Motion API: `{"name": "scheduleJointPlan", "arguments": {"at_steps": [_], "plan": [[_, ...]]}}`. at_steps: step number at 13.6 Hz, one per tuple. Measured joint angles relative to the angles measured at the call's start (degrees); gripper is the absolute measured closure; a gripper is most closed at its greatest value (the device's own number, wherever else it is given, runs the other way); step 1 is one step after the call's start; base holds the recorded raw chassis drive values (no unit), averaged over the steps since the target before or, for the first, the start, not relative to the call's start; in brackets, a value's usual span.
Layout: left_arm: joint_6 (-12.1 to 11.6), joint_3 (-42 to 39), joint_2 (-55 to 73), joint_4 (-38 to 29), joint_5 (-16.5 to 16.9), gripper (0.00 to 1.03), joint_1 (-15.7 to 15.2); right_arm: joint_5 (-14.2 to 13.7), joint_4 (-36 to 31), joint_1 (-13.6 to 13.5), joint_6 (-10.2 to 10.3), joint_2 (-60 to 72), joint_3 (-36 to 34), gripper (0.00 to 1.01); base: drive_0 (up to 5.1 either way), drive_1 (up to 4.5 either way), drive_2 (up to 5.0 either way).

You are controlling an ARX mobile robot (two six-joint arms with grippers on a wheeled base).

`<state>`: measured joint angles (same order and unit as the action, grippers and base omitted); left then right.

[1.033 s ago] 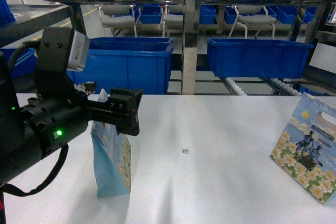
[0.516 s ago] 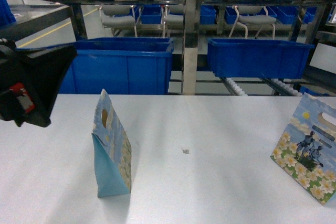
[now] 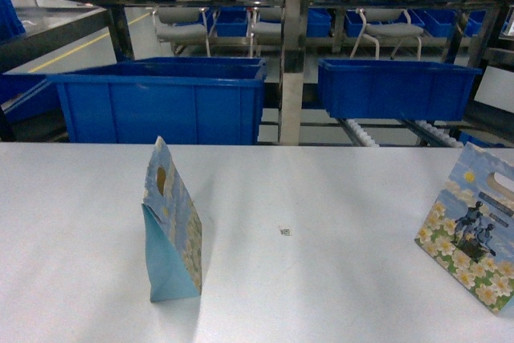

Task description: Move flower gift bag to table near conveyor

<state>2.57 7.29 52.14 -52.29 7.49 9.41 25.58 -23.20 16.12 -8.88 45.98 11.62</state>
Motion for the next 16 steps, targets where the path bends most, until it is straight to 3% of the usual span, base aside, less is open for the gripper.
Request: {"name": "scheduleJointPlan", "arguments": {"at_steps": [1, 2, 3, 5, 6, 7, 8, 9, 16], "plan": [[-0.79, 0.83, -1.44, 8.17, -6.73, 0.12, 1.81, -6.71, -9.99, -2.36, 2.34, 0.46, -2.47, 0.13, 0.0, 0.00, 0.0], [-1.57, 0.37, -5.31, 13.55, -13.75, 0.25, 1.97, -12.02, -13.55, -4.48, 5.18, -1.86, -5.18, 0.26, 0.0, 0.00, 0.0], [-1.55, -0.39, -8.70, 15.61, -16.57, 0.37, 0.20, -14.91, -12.28, -6.01, 6.54, -4.59, -6.45, 0.38, 0.0, 0.00, 0.0], [-1.57, -2.73, -13.57, 18.93, -14.75, 0.65, -2.08, -17.51, -8.85, -8.44, 7.65, -9.68, -7.96, 0.66, 0.0, 0.00, 0.0], [-1.57, -3.98, -16.74, 21.33, -13.64, 0.83, -3.39, -18.99, -6.38, -9.86, 7.87, -13.00, -8.79, 0.84, 0.0, 0.00, 0.0], [-1.57, -4.24, -19.26, 22.95, -10.45, 0.96, -5.64, -21.86, -6.05, -11.65, 7.89, -14.86, -9.53, 0.97, 0.0, 0.00, 0.0], [-1.66, -4.72, -21.86, 24.70, -8.15, 1.01, -9.31, -24.59, -5.88, -15.96, 8.02, -16.04, -10.86, 0.99, 0.0, 0.00, 0.0], [-1.66, -6.45, -22.47, 22.10, -8.15, 1.01, -9.70, -24.92, -4.26, -16.44, 8.02, -17.81, -10.88, 0.99, 0.0, 0.00, 0.0], [-1.73, -6.45, -35.76, 35.56, -7.50, 1.01, -9.35, -25.42, 8.17, -16.41, 8.07, -30.97, -10.88, 0.99, 0.0, 0.00, 0.0]]}}
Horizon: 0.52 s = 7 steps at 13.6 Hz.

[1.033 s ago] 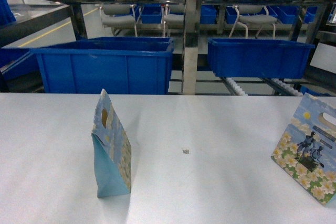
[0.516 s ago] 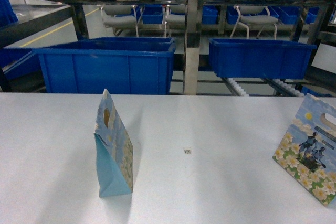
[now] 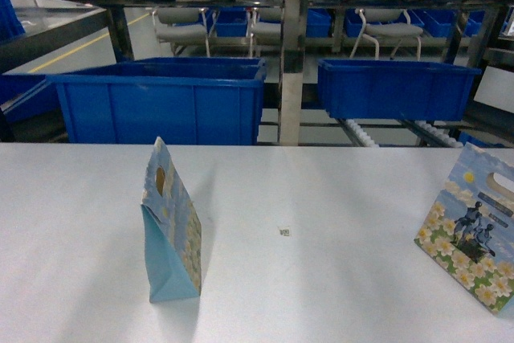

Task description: Move flower gift bag to table near conveyor

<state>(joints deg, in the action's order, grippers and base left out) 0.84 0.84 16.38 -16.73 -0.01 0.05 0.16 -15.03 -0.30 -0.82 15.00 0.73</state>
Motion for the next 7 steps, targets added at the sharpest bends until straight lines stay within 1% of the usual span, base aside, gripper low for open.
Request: {"name": "scheduleJointPlan", "arguments": {"at_steps": [4, 5, 6, 7], "plan": [[-0.02, 0.00, -5.22, 5.44, 0.00, 1.01, 0.00, 0.00, 4.72, 0.00, 0.00, -4.87, 0.00, 0.99, 0.0, 0.00, 0.0], [-0.02, 0.00, -6.10, 6.43, 0.00, 1.01, 0.00, 0.00, 7.91, 0.00, 0.00, -7.02, 0.04, 0.99, 0.0, 0.00, 0.0], [-0.02, 0.09, -9.49, 11.04, -0.07, 1.01, 0.00, 0.00, 15.17, 0.00, 0.00, -14.25, 0.04, 0.99, 0.0, 0.00, 0.0], [-0.02, 0.04, -15.41, 17.20, 0.02, 1.01, 0.00, -0.13, 14.91, 0.00, 0.00, -14.75, 0.11, 0.99, 0.0, 0.00, 0.0]]}}
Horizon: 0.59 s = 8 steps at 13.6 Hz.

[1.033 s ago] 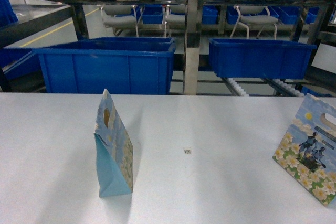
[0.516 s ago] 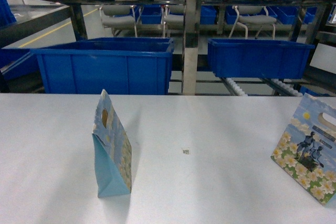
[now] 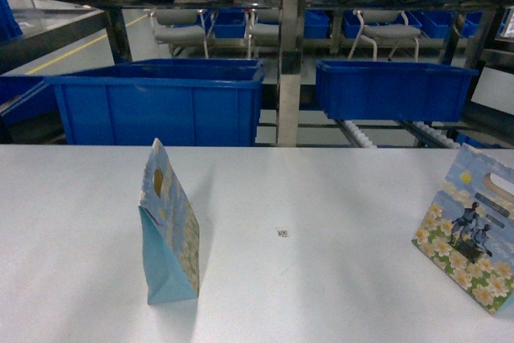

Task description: Move flower gift bag to table near conveyor

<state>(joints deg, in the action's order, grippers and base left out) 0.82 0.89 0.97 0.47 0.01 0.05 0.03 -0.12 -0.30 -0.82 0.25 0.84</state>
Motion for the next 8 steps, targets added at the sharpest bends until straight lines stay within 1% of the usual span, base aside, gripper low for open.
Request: {"name": "scheduleJointPlan", "arguments": {"at_steps": [6, 8], "plan": [[-0.02, 0.00, -0.42, -0.26, -0.02, 1.01, 0.00, 0.09, 0.35, 0.04, -0.04, 0.00, -0.07, 0.99, 0.0, 0.00, 0.0], [-0.02, 0.00, -0.42, -0.26, -0.02, 1.01, 0.00, 0.09, 0.35, 0.04, -0.02, 0.00, -0.07, 0.93, 0.0, 0.00, 0.0]]}}
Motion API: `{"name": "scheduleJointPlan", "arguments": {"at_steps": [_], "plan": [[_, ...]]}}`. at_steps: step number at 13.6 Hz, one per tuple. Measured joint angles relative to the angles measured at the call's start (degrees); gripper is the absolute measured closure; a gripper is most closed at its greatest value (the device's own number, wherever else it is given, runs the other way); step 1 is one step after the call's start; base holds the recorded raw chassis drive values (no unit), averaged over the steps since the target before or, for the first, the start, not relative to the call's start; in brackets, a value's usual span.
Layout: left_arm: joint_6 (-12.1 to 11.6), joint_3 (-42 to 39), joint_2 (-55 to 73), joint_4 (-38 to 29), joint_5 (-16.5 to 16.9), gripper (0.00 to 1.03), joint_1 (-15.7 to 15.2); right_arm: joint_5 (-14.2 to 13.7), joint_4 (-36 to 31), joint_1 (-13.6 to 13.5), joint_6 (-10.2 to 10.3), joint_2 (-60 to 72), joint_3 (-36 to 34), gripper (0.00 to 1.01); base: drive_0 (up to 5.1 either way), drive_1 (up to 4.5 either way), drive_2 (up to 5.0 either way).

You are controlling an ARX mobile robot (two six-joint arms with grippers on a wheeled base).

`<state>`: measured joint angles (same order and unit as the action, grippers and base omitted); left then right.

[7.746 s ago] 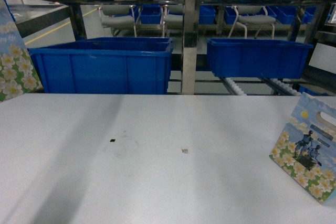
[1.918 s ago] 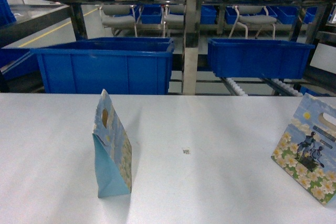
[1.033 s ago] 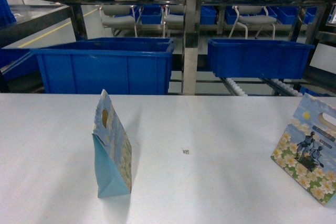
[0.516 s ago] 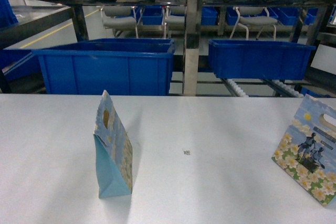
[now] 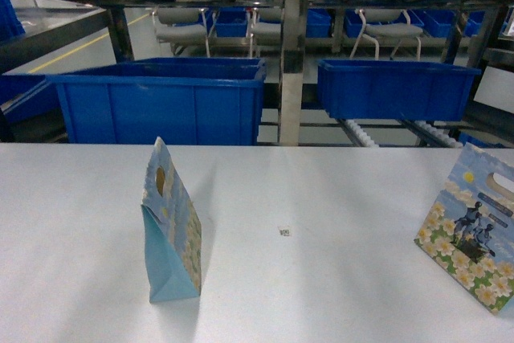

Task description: Move flower gift bag to table near conveyor

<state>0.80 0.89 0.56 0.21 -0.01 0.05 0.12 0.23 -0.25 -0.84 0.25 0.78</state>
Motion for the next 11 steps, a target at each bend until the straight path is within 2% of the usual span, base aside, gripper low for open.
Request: {"name": "scheduleJointPlan", "arguments": {"at_steps": [5, 11], "plan": [[0.04, 0.00, 0.00, 0.00, 0.00, 1.00, 0.00, 0.00, -0.02, 0.00, 0.00, 0.00, 0.00, 0.75, 0.0, 0.00, 0.0], [0.00, 0.00, 0.00, 0.00, 0.00, 0.79, 0.00, 0.00, 0.00, 0.00, 0.00, 0.00, 0.00, 0.53, 0.0, 0.00, 0.0]]}}
